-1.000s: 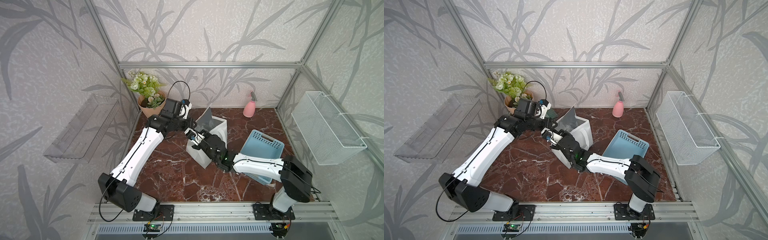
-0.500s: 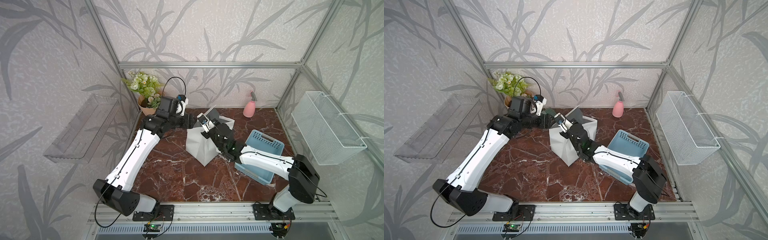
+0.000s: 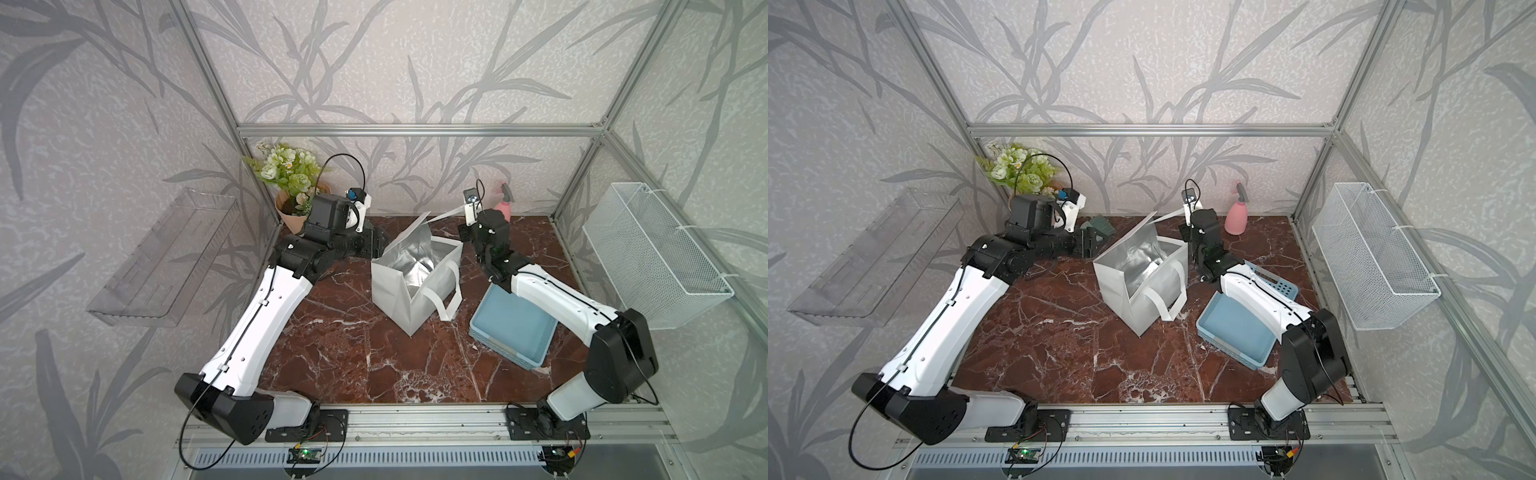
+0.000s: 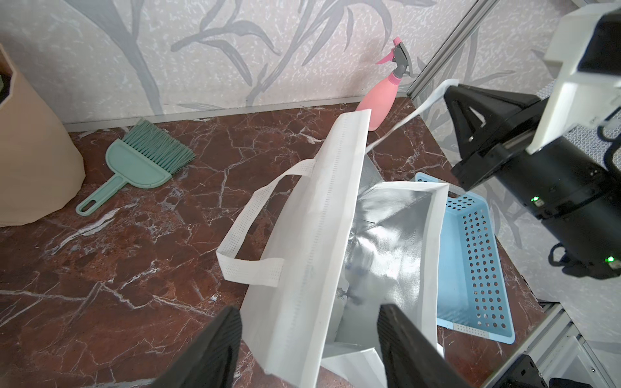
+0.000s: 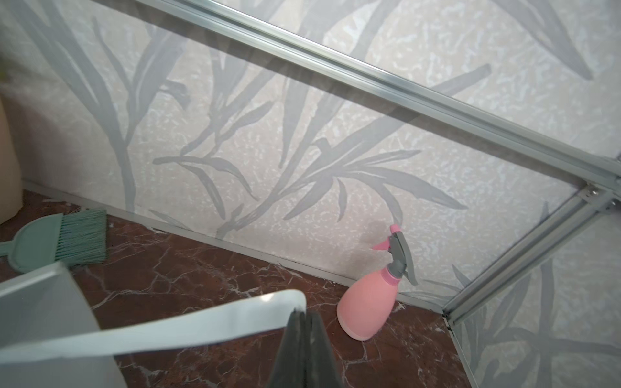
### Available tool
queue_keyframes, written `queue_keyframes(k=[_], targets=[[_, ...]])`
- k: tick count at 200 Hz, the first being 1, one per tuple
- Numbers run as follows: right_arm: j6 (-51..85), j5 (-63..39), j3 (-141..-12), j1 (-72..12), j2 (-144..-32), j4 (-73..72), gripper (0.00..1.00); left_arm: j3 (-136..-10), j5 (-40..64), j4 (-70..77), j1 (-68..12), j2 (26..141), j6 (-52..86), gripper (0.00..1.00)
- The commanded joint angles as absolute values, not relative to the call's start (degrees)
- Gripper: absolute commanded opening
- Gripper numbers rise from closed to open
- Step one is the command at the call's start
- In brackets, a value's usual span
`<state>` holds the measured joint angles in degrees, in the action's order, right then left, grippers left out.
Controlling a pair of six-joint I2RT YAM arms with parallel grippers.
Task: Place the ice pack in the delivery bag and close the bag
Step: Tear off the adhesive seal from the delivery bag, then place the adhesive seal at the center of the board.
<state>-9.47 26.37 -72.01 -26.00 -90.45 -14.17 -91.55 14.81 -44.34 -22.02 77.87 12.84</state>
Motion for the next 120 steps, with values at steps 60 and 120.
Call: queue_keyframes(k=[60,120], targets=[[2.5,21.1,-76.5,-16.7,-99.6,-3.7,0.0,-88.4,12.3,-42.7,-21.7,74.7,12.7,0.7],[4.5,20.1,-71.2,-15.6,-103.9,-4.0,0.35,-85.4,9.7,-40.7,-21.2,72.9,12.5,0.77]])
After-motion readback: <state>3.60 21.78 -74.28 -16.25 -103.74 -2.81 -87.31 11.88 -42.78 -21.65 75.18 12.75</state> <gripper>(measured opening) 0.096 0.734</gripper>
